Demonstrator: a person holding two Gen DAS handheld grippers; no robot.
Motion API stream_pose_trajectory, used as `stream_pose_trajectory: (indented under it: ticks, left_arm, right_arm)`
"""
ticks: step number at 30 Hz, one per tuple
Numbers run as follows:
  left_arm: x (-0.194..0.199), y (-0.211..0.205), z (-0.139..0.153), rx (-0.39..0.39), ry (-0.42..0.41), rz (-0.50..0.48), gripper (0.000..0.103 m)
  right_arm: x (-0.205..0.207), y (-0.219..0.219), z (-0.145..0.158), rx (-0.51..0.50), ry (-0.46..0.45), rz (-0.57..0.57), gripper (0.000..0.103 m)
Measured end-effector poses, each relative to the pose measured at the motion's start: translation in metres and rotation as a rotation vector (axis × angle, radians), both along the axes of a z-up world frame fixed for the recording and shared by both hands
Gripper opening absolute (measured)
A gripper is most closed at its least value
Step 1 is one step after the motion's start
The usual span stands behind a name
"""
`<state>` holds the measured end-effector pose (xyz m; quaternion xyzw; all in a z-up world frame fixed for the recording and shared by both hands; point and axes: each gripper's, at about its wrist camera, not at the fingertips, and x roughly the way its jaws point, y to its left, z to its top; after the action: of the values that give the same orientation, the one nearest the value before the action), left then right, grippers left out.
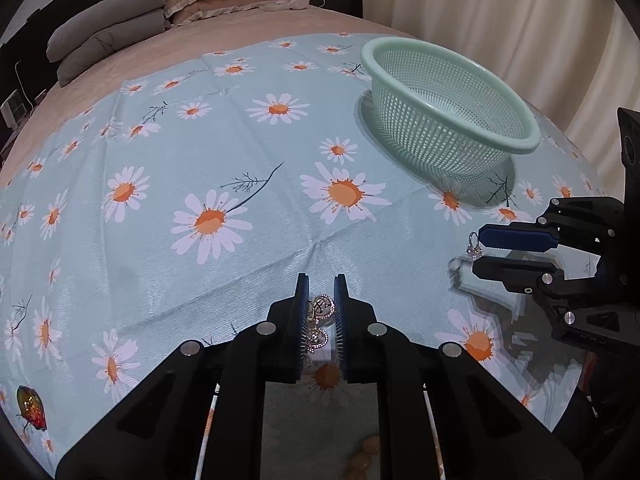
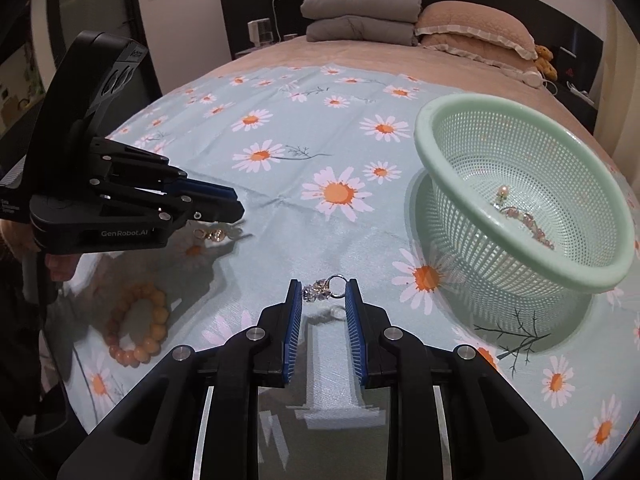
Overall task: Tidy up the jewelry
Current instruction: 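Close left gripper on pendant earring while right gripper closes on silver earring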
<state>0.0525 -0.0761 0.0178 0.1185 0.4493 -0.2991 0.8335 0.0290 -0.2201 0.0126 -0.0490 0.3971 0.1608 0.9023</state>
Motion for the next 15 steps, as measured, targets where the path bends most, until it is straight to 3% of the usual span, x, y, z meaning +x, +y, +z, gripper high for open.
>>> stream_pose_trajectory:
  ticks: [7, 15]
  left_arm:
    - [-0.001, -0.003, 0.038, -0.019, -0.071, -0.025, 0.013]
    - [0.003, -0.049, 0.074, -0.036, -0.129, -0.108, 0.013]
  right_arm:
    - [-0.003, -0.01, 0.034, -0.025, -0.087, -0.009, 0.021]
    - [0.001, -0.047, 0.07, -0.038, -0.175, -0.09, 0.021]
